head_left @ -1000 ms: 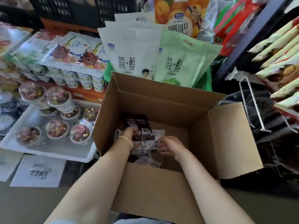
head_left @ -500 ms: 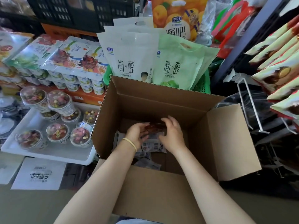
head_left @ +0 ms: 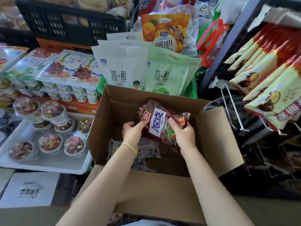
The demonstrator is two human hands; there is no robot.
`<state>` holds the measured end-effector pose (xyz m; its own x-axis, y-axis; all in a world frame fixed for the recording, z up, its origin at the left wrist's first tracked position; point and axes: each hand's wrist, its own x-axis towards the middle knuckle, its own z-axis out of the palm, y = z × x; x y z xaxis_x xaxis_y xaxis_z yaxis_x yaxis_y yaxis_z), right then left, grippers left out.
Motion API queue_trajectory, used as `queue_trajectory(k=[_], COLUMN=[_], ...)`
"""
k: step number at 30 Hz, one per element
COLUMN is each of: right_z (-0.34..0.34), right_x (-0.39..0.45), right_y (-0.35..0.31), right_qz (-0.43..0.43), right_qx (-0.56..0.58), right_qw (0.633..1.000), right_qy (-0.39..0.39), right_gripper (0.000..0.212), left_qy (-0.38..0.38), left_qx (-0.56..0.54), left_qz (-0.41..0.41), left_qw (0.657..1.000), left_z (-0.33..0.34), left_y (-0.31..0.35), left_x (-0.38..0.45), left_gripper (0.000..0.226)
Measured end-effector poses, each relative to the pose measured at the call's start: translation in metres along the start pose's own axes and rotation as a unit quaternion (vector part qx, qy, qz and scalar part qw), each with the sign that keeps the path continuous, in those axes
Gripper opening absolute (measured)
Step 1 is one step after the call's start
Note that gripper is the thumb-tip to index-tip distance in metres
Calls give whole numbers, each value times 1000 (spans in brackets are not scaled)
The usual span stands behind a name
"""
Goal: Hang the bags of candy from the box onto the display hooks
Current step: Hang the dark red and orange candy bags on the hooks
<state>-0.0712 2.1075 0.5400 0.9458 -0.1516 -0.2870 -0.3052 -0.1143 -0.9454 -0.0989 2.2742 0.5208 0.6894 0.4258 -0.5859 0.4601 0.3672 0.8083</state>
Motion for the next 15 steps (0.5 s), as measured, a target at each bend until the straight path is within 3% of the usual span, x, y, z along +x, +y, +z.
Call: queue_trajectory(k=[2,6,11,15], right_z=[-5,-19,-69,-116], right_x=[-6,-25,-42,-39], right_y=[-11,-32,-55,-65], right_qz=[24,55,-17,-46], right_qx=[61,191,179,159], right_qw=[998,978,975,976], right_qy=[9,-63,-130,-138], right_gripper=[36,65,27,29], left_qy=[-67,-260,-285,-263], left_qx=[-54,-208,-222,-212], left_qz=[-55,-54,7,68], left_qw=[995,941,932,939], left_z=[8,32,49,78], left_y=[2,15,42,56], left_x=[-6,-31,-49,-86], left_gripper=[89,61,64,62])
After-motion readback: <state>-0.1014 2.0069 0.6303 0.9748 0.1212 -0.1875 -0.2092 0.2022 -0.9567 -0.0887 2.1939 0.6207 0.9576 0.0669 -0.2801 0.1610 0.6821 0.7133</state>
